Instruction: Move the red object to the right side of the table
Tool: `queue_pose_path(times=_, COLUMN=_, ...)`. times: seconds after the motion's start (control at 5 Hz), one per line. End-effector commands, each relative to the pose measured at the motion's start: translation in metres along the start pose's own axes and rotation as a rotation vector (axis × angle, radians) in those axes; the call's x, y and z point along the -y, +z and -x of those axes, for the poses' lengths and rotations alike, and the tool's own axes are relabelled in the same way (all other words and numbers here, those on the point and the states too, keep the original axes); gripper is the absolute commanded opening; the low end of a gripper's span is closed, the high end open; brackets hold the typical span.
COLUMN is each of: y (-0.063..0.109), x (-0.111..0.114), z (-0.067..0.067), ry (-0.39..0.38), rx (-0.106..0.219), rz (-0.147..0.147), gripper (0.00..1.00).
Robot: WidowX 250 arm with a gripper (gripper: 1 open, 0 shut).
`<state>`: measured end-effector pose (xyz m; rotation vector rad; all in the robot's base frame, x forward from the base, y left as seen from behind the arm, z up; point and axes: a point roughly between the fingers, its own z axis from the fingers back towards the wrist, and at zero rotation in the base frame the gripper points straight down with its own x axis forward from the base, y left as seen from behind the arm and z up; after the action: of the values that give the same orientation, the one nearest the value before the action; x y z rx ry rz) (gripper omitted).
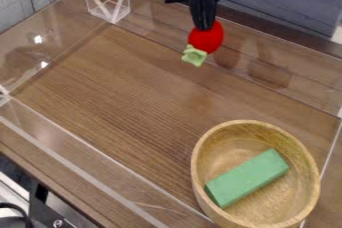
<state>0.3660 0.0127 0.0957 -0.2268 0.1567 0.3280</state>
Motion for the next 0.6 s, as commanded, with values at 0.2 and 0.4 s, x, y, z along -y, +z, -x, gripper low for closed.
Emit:
queue_pose_path(times=0.2, y=0.006, x=0.056, z=0.017, ry=-0.127, rx=0.055, rz=-0.006, gripper=0.00)
queue_pose_path(times=0.4, y=-0.006, x=0.066, z=0.020, ry=-0.119, rx=0.049, rz=-0.010, gripper=0.00)
